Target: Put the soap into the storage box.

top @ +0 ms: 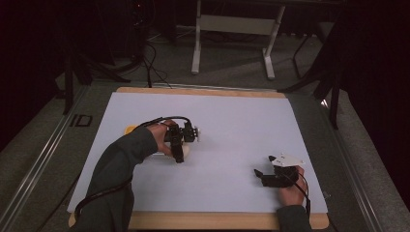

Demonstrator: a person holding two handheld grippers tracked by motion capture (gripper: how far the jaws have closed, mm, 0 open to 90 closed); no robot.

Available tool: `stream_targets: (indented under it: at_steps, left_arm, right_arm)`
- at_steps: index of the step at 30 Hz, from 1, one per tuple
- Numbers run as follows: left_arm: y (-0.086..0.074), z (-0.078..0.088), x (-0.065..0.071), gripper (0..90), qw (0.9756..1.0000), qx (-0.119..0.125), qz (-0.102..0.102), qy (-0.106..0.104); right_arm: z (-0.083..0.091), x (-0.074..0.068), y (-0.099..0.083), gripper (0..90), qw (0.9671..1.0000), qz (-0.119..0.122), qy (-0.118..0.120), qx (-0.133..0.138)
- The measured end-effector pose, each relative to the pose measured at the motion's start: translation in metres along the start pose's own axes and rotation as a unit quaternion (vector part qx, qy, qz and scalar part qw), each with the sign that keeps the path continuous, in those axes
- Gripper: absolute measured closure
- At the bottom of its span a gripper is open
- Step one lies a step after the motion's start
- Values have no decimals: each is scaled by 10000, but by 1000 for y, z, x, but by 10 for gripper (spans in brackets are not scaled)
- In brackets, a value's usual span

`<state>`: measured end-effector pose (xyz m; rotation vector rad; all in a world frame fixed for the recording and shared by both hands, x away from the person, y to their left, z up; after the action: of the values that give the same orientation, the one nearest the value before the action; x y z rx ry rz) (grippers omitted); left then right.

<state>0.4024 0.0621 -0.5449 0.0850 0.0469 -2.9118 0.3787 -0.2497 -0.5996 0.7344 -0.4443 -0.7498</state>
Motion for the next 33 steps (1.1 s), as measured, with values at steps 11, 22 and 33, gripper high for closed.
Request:
stream_targets:
  at_steps: [11, 22, 33]
  left_arm:
    - [-7, 9, -6, 252, 9999, 59, 118, 34]
    - [-16, 13, -11, 252, 9997, 105, 235, 14]
    - [-25, 15, -16, 252, 9992, 129, 382, -11]
  right_arm:
    - [1, 1, 0, 190, 10000, -1, -2, 34]
    - [1, 0, 0, 190, 10000, 0, 3, 34]
    - [1, 1, 1, 190, 10000, -35, 39, 52]
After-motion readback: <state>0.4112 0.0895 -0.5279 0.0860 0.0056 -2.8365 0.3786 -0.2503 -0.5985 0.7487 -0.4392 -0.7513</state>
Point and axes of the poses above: each handheld gripper's, and its own axes: z roughly backward along the jaws, y roughly out of its top, x roughly to its right, the point moved 10 cm from there along -z, roughly forward along the jaws, and after that the axes turned 4 degrees about -x, right-handed, at the moved point
